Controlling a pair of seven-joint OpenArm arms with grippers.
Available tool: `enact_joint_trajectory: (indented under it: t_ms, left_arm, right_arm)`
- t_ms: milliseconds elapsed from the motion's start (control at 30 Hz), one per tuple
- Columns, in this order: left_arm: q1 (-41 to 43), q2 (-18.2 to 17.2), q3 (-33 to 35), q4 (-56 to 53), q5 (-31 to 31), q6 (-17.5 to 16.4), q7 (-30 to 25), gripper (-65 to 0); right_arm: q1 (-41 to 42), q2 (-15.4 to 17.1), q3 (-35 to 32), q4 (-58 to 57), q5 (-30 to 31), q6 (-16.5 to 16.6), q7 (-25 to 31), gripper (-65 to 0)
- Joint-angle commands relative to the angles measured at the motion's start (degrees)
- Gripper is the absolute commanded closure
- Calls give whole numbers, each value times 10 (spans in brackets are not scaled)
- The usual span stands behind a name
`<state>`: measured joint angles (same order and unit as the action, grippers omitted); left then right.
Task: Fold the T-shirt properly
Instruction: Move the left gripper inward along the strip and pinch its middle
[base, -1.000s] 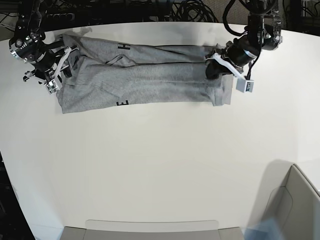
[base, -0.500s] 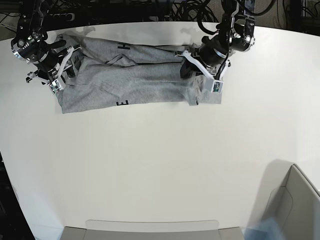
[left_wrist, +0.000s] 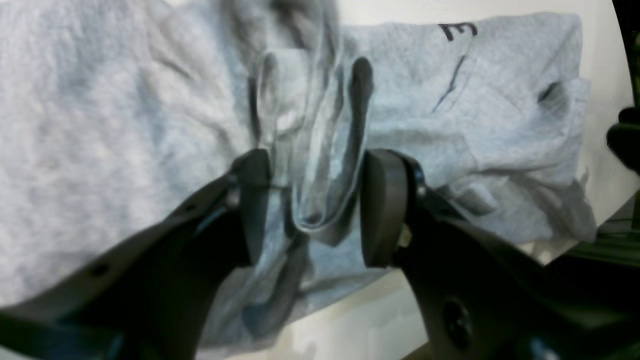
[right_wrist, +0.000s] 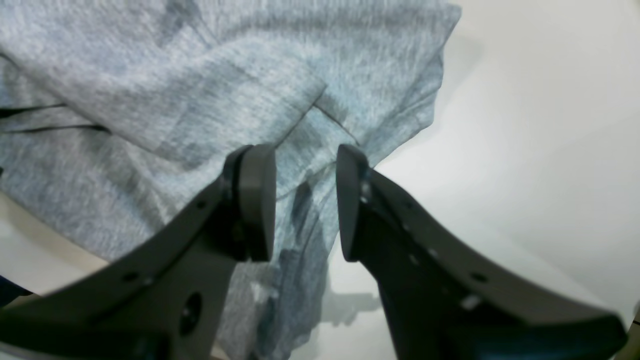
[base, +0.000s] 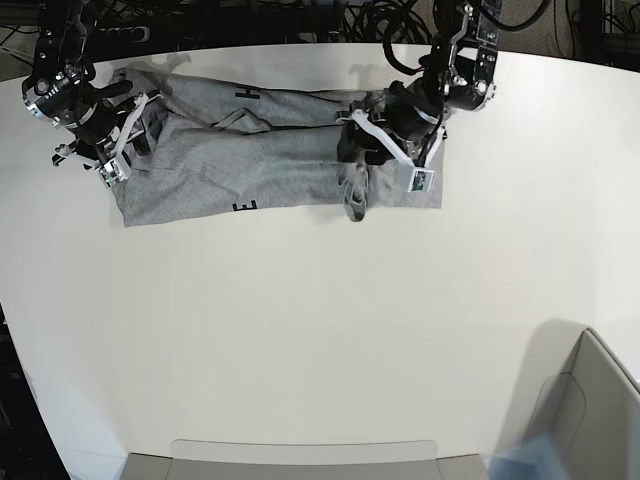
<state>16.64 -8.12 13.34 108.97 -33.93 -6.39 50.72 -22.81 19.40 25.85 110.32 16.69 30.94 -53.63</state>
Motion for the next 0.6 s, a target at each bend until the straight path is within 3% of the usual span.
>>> enact_joint_trajectory:
  t_ms: [0, 200, 367, 567]
  left_arm:
    - [-4, 2, 16, 20, -7, -9, -19, -258]
    - [0, 15, 21, 47, -6, -11, -73, -217]
    - [17, 15, -63, 54, -3, -8, -101, -164]
    - [12, 13, -115, -4, 2, -8, -100, -158]
  right_arm:
    - [10, 8, 3, 10, 4, 2, 10, -197]
    - [10, 8, 3, 9, 3, 2, 10, -197]
    - [10, 8, 3, 9, 3, 2, 10, -197]
    - [10, 8, 3, 9, 3, 2, 10, -197]
